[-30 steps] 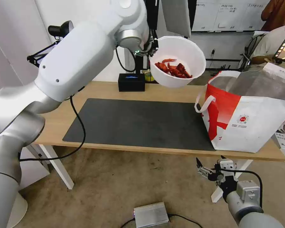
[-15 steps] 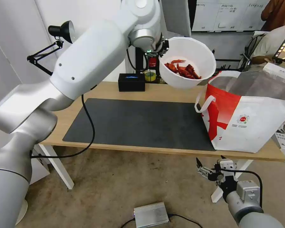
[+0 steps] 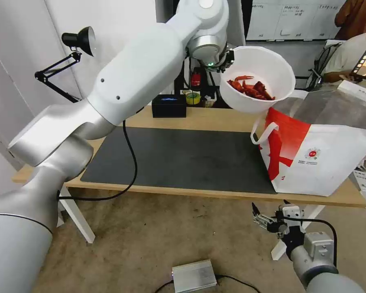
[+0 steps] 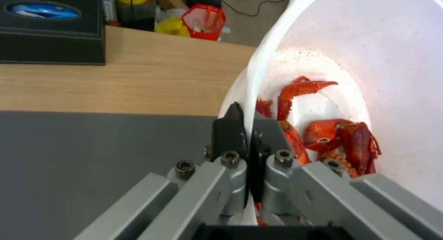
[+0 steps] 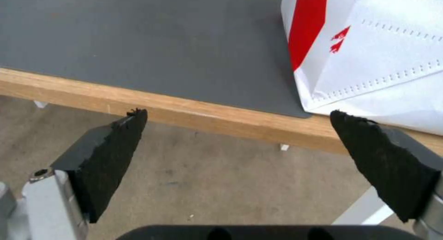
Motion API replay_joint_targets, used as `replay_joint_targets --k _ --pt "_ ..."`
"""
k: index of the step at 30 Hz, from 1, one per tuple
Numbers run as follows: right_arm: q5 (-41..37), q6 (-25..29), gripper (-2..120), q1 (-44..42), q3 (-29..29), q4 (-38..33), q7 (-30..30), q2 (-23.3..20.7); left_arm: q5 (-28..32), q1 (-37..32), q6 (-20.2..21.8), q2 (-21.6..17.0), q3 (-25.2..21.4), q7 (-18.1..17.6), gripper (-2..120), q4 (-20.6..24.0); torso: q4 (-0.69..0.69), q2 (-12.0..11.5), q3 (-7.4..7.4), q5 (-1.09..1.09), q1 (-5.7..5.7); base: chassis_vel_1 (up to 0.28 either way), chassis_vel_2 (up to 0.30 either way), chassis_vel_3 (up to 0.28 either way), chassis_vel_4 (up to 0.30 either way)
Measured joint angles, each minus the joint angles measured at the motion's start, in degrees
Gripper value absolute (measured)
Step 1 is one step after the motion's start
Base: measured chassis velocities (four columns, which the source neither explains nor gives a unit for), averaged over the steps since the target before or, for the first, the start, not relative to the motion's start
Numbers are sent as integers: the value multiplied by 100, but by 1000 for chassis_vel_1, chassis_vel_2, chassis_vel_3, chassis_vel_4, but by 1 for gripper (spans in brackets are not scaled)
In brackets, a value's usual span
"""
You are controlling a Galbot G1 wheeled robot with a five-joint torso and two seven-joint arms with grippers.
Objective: Pick up the trash from the table and place it into the takeout bag.
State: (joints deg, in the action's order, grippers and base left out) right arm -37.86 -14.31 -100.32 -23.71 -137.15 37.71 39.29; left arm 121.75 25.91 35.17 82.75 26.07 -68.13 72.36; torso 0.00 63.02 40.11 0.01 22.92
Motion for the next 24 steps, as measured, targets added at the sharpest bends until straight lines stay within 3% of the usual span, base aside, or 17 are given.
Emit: replay_joint_targets --k 16,24 --pt "0 0 100 0 0 0 0 0 -65 219 20 30 -8 124 0 -236 1 0 0 -1 0 0 0 0 0" --pt "0 0 100 0 0 0 0 0 -53 297 22 229 -8 134 0 -328 0 0 0 0 0 0 0 0 0"
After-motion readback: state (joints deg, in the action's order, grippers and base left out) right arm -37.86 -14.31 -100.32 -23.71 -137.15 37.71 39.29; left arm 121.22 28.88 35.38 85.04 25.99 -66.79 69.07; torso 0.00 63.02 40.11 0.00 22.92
